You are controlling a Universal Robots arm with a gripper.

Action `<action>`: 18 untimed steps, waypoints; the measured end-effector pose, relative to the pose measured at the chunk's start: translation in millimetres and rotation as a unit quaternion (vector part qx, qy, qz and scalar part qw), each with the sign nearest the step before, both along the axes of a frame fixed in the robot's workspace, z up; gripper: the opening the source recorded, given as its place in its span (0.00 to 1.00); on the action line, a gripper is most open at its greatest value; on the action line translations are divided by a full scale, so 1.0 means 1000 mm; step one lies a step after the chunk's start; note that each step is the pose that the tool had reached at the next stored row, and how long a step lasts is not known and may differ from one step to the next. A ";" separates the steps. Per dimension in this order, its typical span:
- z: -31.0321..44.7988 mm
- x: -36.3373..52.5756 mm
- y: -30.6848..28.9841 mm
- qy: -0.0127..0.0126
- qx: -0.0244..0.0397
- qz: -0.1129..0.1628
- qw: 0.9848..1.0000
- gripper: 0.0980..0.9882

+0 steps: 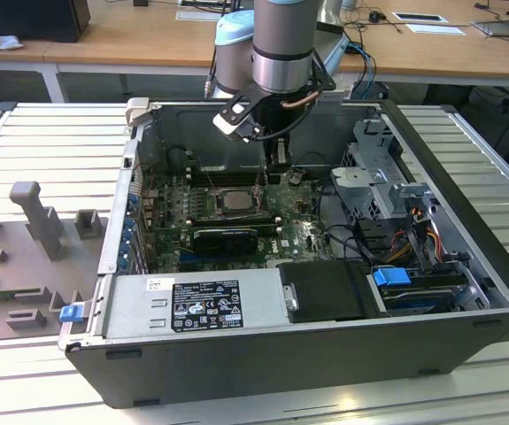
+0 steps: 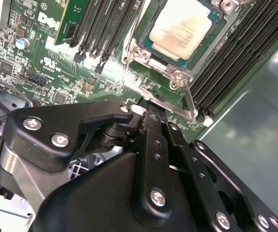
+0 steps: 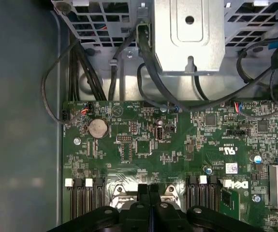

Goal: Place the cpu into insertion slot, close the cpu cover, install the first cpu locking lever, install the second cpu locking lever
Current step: 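Close the cpu cover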

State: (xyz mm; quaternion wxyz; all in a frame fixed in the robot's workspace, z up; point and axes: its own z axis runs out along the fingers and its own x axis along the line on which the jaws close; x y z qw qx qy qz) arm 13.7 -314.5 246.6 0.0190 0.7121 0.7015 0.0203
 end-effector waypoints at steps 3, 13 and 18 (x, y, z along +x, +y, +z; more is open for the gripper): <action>-0.0001 -0.0030 0.0000 0.000 0.000 0.000 1.000 0.01; -0.0018 -0.0181 0.0000 0.000 0.000 0.000 1.000 0.01; -0.0090 -0.0239 -0.0001 0.000 0.000 0.007 1.000 0.01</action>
